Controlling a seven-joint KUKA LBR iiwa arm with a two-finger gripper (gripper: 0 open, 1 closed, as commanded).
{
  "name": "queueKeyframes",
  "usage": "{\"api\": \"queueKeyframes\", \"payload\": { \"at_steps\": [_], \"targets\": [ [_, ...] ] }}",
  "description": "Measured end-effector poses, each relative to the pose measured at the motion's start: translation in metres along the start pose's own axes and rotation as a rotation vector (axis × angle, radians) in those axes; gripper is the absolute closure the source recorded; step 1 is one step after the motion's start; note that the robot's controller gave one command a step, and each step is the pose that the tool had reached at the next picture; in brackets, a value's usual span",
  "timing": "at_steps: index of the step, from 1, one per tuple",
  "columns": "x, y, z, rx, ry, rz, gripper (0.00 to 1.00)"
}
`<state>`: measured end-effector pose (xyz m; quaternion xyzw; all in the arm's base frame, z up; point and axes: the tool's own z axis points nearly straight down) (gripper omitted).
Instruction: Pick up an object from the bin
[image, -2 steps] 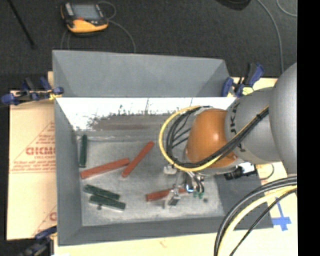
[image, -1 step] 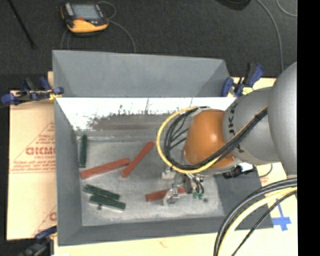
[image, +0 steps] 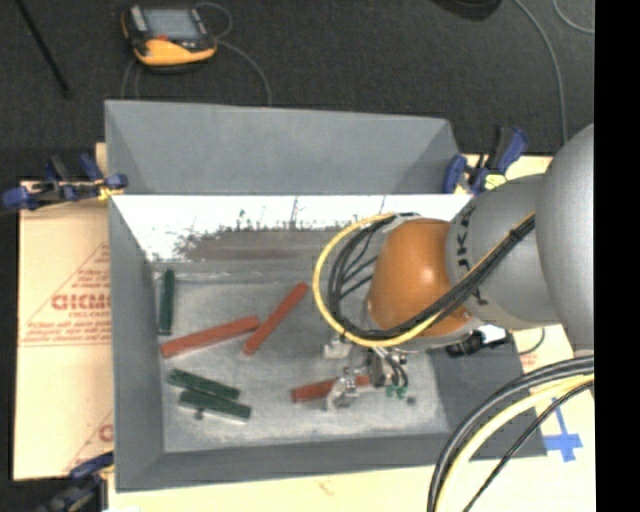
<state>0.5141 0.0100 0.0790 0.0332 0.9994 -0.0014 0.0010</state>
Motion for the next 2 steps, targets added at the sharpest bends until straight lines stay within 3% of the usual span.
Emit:
{"api": "queueKeyframes", "payload": {
  "at_steps": [2],
  "targets": [
    [0.0040,0.0002,-0.0075,-0.001,0.014,-0.001,1.00]
  ]
}}
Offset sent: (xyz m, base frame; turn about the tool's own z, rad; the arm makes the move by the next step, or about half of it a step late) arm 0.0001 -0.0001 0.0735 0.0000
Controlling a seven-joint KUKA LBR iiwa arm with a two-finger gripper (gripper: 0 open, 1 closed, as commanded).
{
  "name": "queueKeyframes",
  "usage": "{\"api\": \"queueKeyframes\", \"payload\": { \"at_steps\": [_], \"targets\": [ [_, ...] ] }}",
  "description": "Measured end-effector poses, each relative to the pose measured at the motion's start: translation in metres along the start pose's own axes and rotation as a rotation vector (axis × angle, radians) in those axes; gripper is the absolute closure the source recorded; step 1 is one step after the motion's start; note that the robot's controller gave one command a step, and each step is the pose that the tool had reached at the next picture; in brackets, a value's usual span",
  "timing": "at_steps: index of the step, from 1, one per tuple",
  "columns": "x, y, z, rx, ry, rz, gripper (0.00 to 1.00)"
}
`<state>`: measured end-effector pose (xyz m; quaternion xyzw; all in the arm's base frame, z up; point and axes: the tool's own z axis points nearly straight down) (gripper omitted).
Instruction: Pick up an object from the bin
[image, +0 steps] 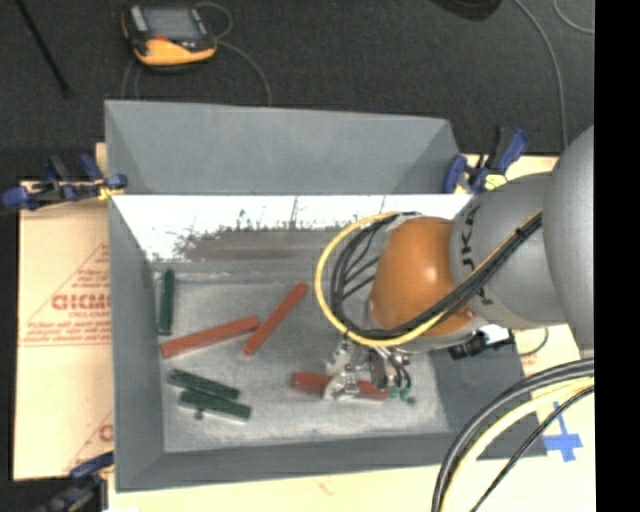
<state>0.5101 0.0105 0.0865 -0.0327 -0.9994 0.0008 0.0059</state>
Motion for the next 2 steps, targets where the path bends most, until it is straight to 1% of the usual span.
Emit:
{"api": "queueKeyframes", "payload": {
  "at_steps": [2],
  "targets": [
    [-0.003,0.000,-0.030,-0.002,-0.018,0.000,1.00]
  ]
}}
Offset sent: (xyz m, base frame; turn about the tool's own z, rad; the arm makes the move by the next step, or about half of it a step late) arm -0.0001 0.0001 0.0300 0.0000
